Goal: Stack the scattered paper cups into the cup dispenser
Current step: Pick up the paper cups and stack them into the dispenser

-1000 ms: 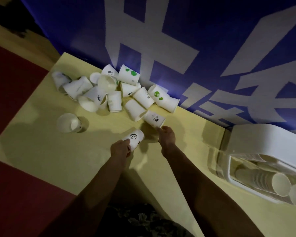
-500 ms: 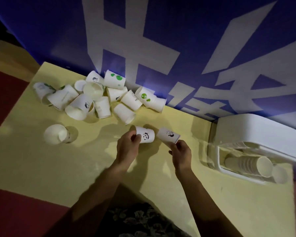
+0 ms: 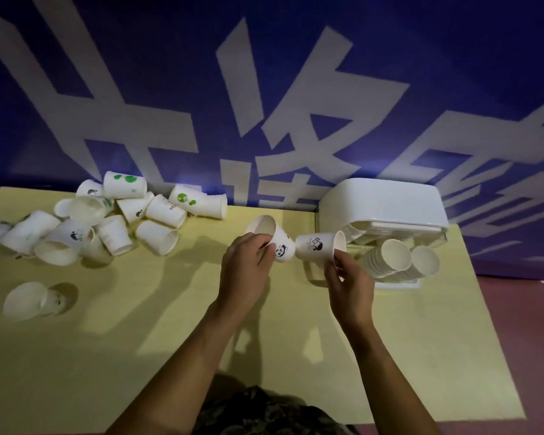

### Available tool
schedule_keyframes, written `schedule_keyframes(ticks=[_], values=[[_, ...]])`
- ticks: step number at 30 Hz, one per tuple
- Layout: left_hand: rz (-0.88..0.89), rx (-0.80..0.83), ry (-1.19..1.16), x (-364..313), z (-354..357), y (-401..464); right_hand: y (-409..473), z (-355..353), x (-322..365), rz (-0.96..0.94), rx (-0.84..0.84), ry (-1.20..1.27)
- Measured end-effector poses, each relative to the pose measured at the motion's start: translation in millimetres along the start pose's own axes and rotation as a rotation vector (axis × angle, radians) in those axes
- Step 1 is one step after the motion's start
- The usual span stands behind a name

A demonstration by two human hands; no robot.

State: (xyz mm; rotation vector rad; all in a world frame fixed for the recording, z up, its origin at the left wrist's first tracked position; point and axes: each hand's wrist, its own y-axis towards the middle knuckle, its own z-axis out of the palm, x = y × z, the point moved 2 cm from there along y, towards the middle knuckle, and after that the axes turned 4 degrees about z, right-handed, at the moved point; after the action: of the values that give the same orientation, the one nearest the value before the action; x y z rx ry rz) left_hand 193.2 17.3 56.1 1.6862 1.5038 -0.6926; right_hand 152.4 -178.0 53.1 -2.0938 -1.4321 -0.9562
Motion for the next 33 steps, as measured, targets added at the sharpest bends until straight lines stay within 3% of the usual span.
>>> schedule_keyframes(ticks=[4, 13, 22, 33], values=[[0.098, -0.006, -0.018, -43, 38, -5, 9, -47, -25, -0.073, -0.083, -0.002], [0.207, 0.147, 0.026, -136, 135, -10, 40, -151, -100, -0.125, -0.206, -0.092], [0.254, 0.352, 0.271, -179, 215, -5, 76, -196, -160, -0.158, 0.039, -0.287], [0.087, 0.638, 0.576, -171, 261, 6, 105, -164, -199, -0.215, 0.273, -0.525]])
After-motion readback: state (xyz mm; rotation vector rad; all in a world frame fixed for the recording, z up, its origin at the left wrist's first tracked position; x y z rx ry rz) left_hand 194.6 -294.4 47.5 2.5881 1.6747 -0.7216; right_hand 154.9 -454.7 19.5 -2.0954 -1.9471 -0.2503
